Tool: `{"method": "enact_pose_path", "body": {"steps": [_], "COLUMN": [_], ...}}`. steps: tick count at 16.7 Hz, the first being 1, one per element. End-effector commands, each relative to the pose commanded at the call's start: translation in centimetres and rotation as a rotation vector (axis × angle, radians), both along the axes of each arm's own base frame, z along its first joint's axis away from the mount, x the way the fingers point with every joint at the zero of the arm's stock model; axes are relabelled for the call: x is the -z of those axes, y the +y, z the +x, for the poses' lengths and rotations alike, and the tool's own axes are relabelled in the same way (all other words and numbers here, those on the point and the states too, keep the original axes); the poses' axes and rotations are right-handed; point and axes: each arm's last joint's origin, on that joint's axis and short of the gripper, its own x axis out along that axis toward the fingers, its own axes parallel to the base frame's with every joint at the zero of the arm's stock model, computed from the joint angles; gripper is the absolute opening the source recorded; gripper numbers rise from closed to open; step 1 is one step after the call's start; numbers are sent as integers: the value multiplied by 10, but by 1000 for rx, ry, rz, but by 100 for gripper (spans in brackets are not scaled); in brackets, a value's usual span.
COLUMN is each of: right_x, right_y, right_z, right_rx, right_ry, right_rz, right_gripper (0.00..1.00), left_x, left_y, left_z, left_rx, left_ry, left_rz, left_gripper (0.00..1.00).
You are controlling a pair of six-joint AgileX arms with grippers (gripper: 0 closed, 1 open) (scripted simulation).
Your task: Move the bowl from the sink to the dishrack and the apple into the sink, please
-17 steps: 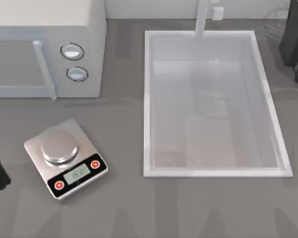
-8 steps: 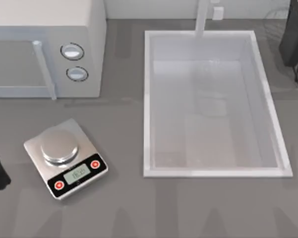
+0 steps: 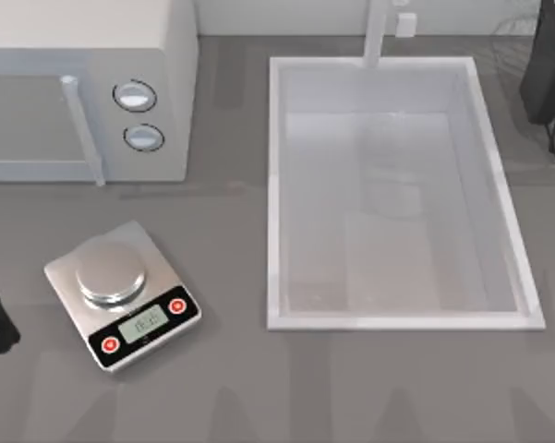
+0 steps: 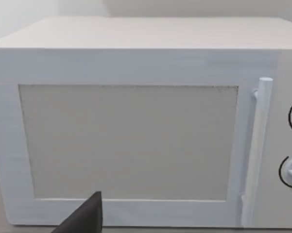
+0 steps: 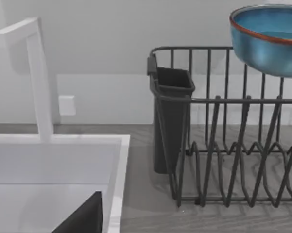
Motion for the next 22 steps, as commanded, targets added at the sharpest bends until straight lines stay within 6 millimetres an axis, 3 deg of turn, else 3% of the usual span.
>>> {"method": "enact_pose_path", "body": {"steps": [6, 12, 17, 22], "right_x": [-6, -49, -81, -78], "right_y": [-1, -10, -33, -73], "right_z": [0, 16, 68, 137], "right_rx": [5, 69, 117, 97], "right_ry": [25, 323, 758, 1197], "right_rz": [-8, -74, -109, -82], "right_gripper": [100, 100, 100, 100], "left_x": [0, 0, 0, 0], "left_y": [0, 0, 0, 0], "left_z": [0, 0, 0, 0], "left_rx": [0, 0, 0, 0], "left_ry": [0, 0, 0, 0], "left_rz": [0, 0, 0, 0], "left_gripper": [100, 100, 100, 100]}}
